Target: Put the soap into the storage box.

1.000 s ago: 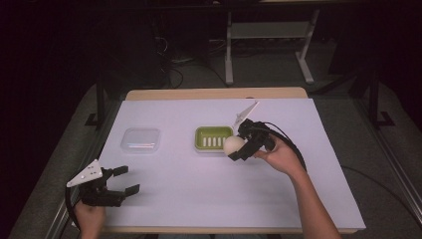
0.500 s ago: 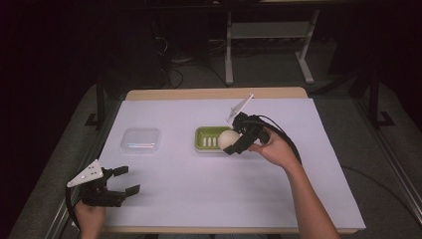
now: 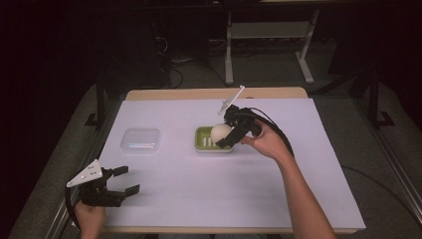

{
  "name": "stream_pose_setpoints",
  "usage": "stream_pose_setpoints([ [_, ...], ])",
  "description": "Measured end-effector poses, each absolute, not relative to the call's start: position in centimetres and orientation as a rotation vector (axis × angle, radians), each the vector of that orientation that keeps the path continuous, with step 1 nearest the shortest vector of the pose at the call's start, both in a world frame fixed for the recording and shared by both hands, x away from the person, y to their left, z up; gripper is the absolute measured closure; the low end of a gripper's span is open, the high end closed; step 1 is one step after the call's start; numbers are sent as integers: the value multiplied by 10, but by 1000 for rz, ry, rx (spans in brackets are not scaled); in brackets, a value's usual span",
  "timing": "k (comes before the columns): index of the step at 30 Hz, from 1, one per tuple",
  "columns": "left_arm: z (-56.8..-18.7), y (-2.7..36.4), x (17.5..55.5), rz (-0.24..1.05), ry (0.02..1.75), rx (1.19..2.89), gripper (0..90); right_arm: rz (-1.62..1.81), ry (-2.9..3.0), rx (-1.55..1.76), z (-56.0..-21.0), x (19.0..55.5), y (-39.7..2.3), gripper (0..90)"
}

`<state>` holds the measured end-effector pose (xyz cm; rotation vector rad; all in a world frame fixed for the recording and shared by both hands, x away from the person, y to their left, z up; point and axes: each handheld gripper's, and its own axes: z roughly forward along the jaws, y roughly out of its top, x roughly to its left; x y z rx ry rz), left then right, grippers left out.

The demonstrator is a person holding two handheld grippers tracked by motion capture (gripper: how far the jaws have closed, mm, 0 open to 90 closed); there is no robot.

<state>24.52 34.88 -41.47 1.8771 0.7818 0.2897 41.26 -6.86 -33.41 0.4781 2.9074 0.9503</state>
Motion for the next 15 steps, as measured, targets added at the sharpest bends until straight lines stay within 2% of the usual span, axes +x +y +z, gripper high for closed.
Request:
stream_pose_setpoints([
  [15, -415, 349, 245, 288, 784, 1875, 132, 928, 2919, 514, -348, 428, -60, 233],
])
